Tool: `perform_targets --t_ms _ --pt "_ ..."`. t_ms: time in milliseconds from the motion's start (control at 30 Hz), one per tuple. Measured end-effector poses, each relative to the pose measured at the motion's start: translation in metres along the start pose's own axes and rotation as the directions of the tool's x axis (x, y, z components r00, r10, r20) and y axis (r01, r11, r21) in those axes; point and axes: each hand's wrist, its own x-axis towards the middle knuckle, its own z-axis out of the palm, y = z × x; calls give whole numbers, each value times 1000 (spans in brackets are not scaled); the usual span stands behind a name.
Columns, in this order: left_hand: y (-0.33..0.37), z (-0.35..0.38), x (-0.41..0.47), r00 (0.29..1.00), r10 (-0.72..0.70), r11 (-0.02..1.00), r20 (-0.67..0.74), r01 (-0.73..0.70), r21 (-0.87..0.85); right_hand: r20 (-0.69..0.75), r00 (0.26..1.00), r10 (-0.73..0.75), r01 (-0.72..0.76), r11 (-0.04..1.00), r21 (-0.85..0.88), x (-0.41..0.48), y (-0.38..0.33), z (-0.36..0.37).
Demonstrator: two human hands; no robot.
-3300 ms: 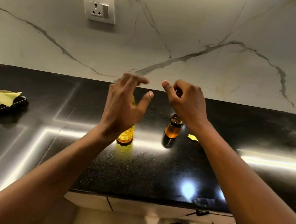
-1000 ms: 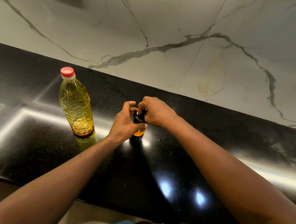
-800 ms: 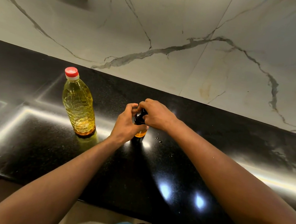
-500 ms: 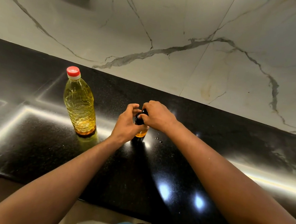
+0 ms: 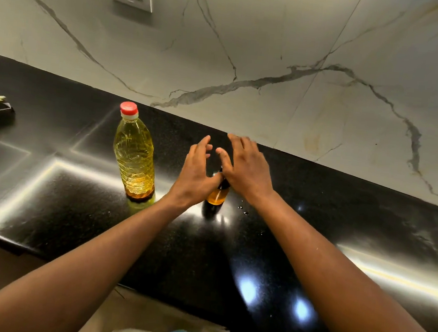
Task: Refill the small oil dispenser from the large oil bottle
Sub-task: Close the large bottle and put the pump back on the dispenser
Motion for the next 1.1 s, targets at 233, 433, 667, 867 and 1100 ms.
perform_targets --t_ms 233,433,667,867,1100 --pt "65 -86 -2 930 286 951 -233 -244 192 -183 979 -92 124 976 177 32 -57 -55" --pt "79 -175 -8 855 375 890 -359 -222 399 -276 932 -236 299 930 214 56 -129 -88" --pt "40 -276 -20 873 285 884 -396 -79 462 -252 895 -369 426 874 233 76 -241 -82" --pt "-14 -365 -35 909 210 862 -361 2 506 -141 890 -433 456 844 282 99 -343 -39" --pt "-99 -462 -46 945 61 843 -320 123 524 -28 906 -423 404 841 360 125 -441 32"
